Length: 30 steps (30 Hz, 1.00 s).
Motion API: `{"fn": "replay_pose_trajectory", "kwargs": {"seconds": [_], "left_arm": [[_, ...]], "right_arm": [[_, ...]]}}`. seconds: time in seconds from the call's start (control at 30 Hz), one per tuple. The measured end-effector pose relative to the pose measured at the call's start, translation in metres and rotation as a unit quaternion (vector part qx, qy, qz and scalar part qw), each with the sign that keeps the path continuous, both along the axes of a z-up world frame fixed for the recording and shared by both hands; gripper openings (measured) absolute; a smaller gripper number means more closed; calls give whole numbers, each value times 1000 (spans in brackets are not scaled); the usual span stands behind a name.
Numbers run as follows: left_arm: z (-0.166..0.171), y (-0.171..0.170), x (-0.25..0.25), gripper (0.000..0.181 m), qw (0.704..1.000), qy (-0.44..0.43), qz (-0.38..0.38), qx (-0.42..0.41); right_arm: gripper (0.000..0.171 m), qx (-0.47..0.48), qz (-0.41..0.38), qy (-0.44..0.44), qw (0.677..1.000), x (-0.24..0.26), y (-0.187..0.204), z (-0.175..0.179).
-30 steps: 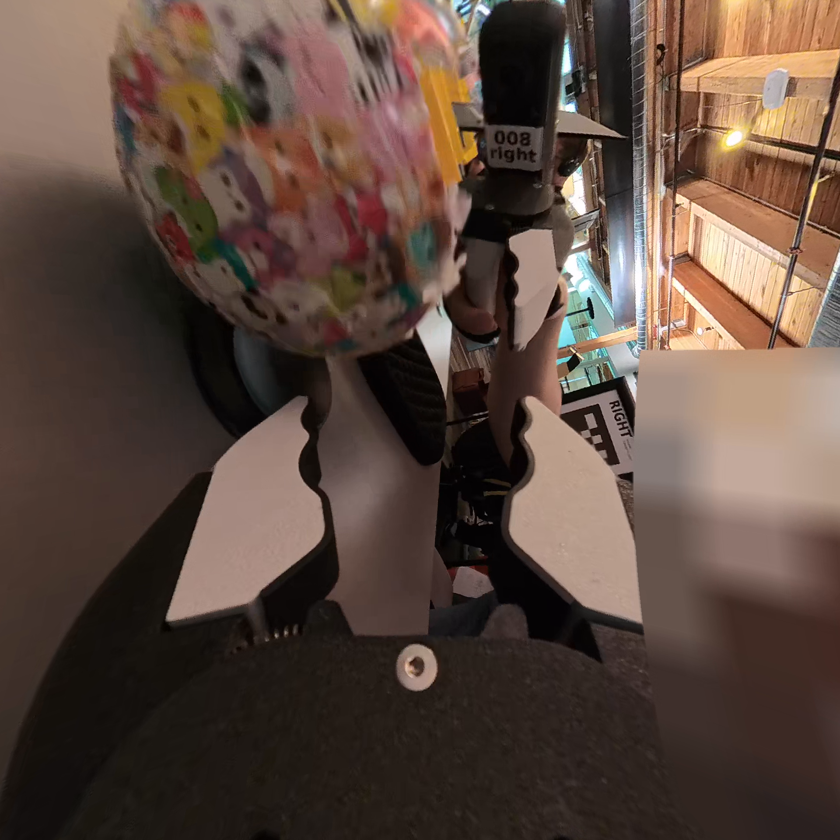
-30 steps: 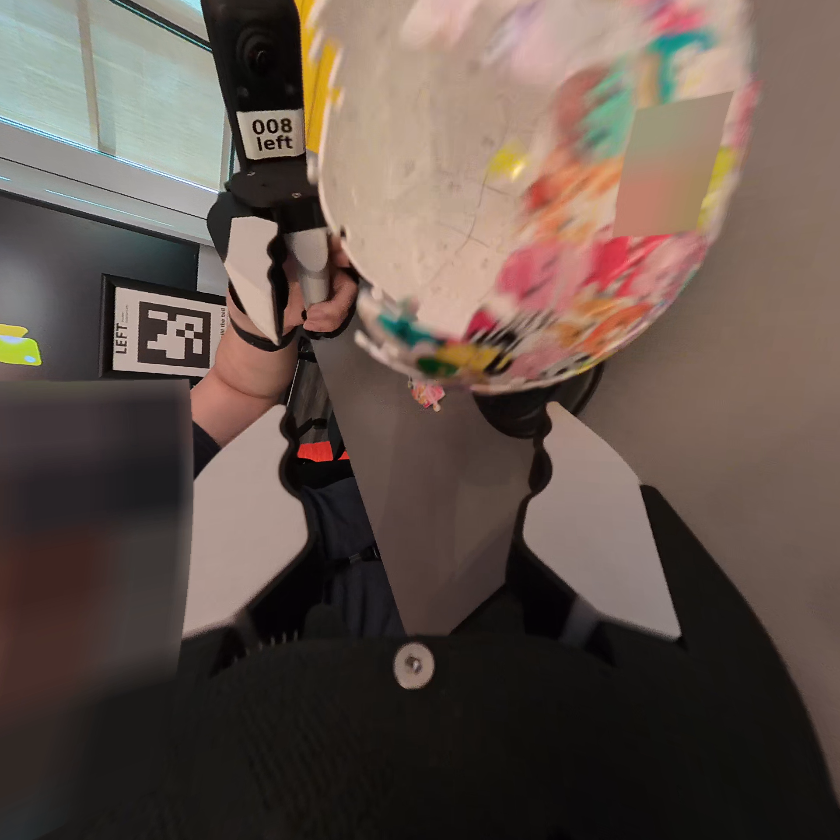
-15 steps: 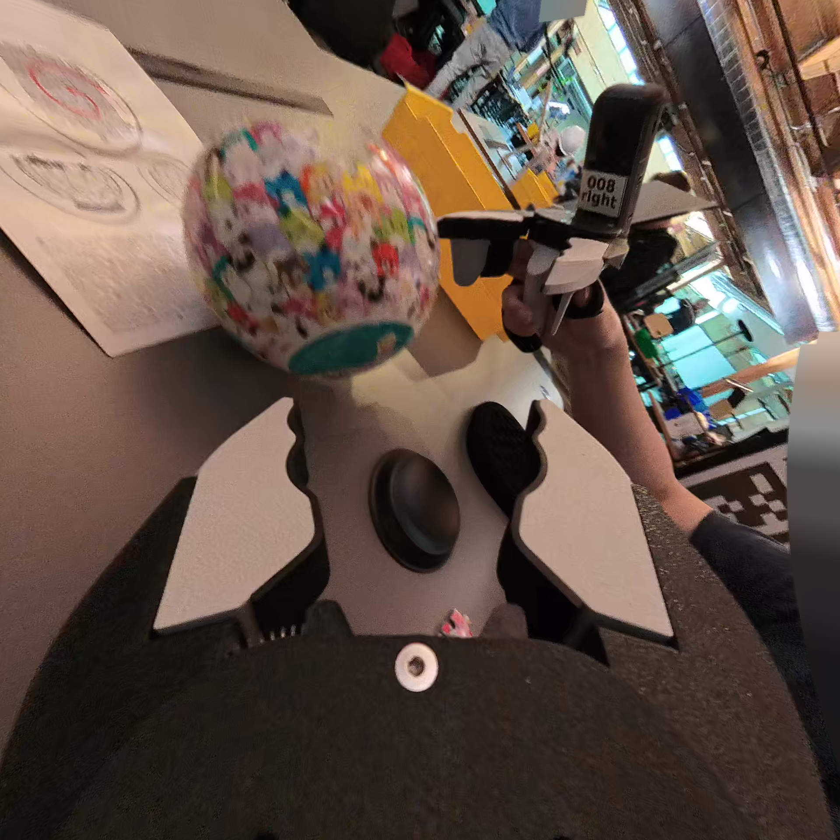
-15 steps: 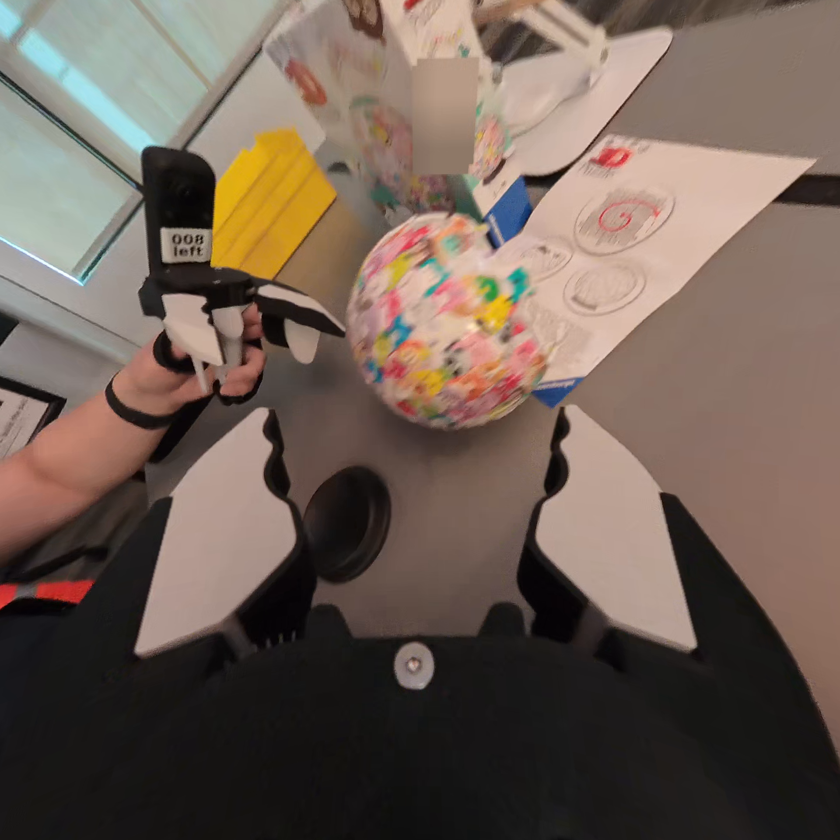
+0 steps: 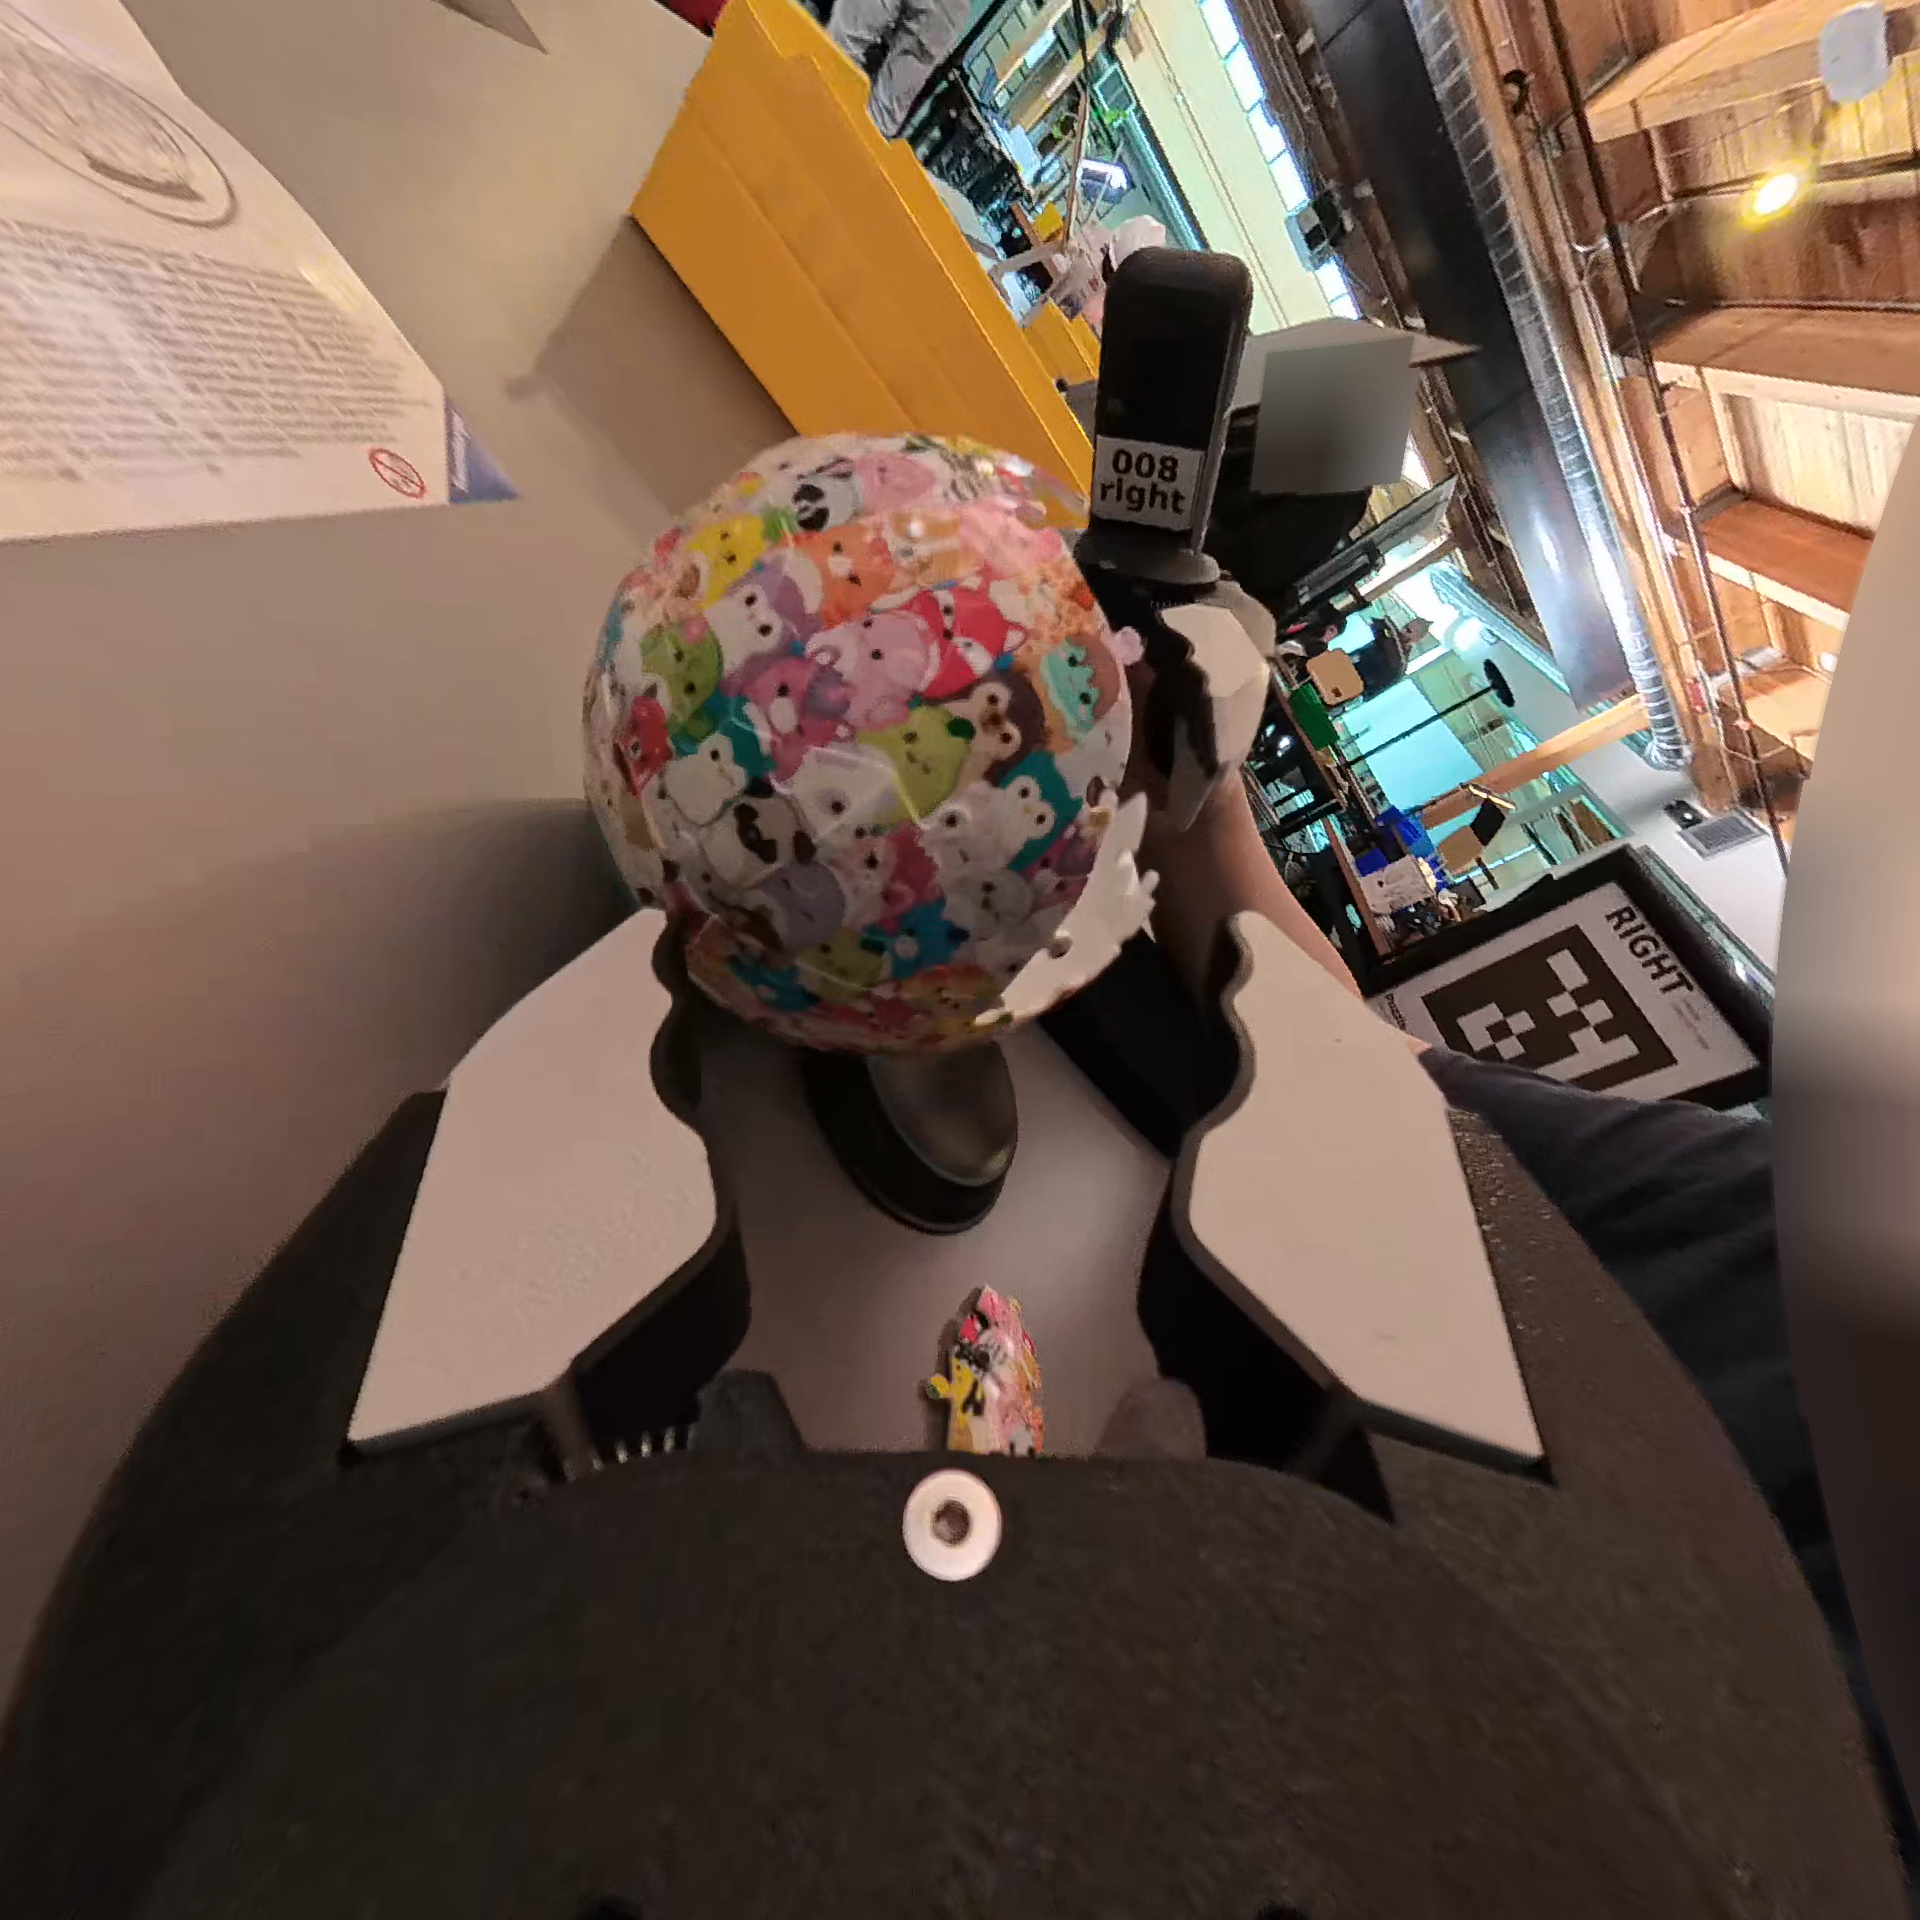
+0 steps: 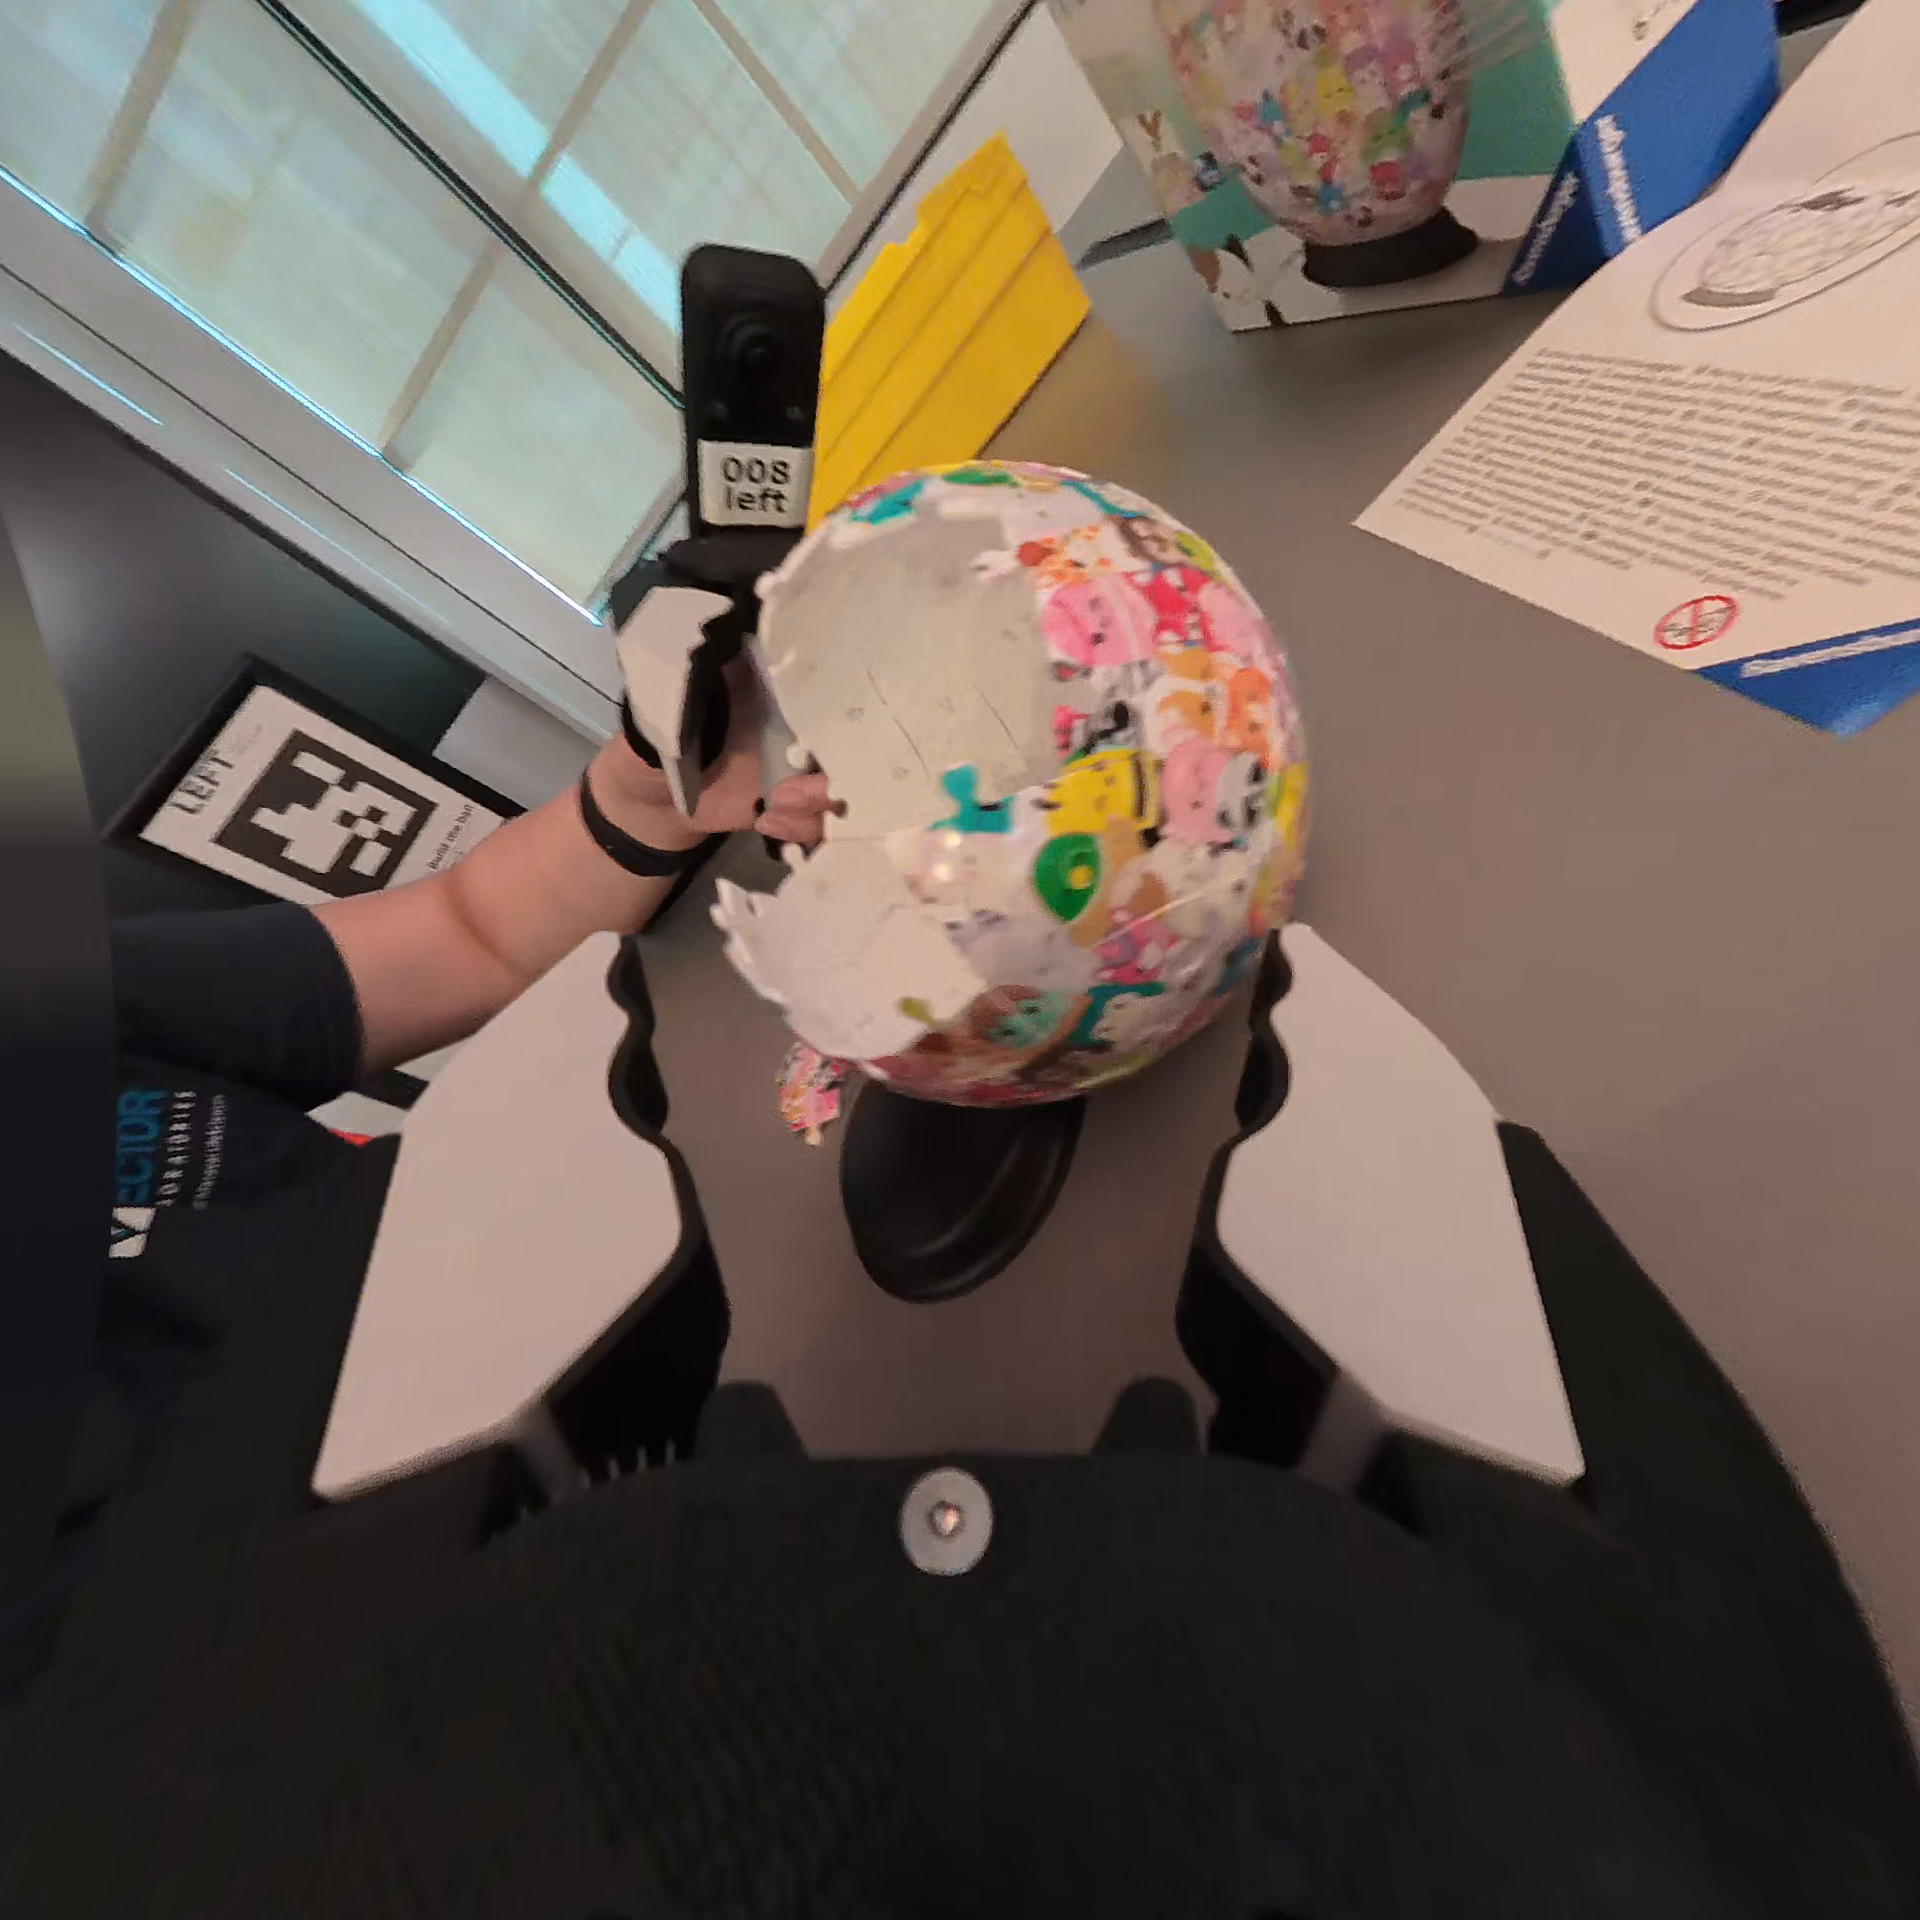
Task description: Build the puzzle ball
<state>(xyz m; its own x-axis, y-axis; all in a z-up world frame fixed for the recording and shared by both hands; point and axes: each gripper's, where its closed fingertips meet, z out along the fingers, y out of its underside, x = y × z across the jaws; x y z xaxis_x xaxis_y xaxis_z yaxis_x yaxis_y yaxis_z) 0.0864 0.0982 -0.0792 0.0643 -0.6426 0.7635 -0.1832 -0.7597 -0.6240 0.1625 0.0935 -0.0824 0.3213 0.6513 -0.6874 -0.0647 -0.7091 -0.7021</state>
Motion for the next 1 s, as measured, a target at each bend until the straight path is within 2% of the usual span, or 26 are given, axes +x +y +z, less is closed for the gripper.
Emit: {"fn": "replay_pose_trajectory", "kwargs": {"seconds": [0.2, 0.57, 0.77, 1.0], "left_arm": [[0, -3, 0, 97, 1000, -10, 0, -3], [4, 1, -10, 93, 1000, -30, 7, -1], [0, 1, -22, 94, 999, -4, 2, 44], [-10, 4, -24, 97, 990, 52, -4, 133]], "right_arm": [[111, 3, 6, 44, 999, 2, 1, 12], [111, 33, -19, 32, 999, 16, 1, 4], [111, 87, 0, 9, 996, 12, -6, 5], [110, 95, -11, -34, 995, 7, 3, -4]]}}
